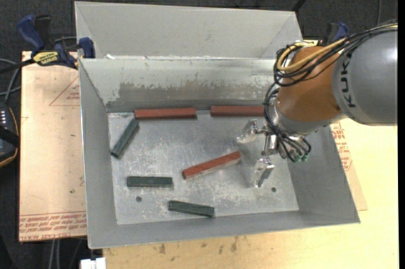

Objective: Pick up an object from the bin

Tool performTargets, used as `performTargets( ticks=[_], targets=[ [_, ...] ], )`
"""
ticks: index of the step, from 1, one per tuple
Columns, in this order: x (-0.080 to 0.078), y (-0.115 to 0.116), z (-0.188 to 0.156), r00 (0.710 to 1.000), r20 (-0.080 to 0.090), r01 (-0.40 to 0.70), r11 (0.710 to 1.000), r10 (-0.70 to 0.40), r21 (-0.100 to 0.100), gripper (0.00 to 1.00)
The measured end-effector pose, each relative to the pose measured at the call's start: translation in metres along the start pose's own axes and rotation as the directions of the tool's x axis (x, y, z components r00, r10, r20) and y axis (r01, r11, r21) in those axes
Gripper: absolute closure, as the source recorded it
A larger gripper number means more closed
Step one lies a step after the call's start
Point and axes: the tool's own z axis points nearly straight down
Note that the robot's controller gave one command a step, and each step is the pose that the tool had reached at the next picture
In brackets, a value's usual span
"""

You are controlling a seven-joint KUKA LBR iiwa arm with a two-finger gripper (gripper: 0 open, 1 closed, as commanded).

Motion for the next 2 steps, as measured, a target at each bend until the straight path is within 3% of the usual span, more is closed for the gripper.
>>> performTargets(
  ticks=[1,2],
  targets=[
    [-0.005,0.047,0.0154,0.999,0.027,0.024,1.0,-0.025,0.013,1.0],
    [-0.005,0.0472,0.0155,0.999,0.027,0.025,1.0,-0.025,0.013,1.0]
  ],
)
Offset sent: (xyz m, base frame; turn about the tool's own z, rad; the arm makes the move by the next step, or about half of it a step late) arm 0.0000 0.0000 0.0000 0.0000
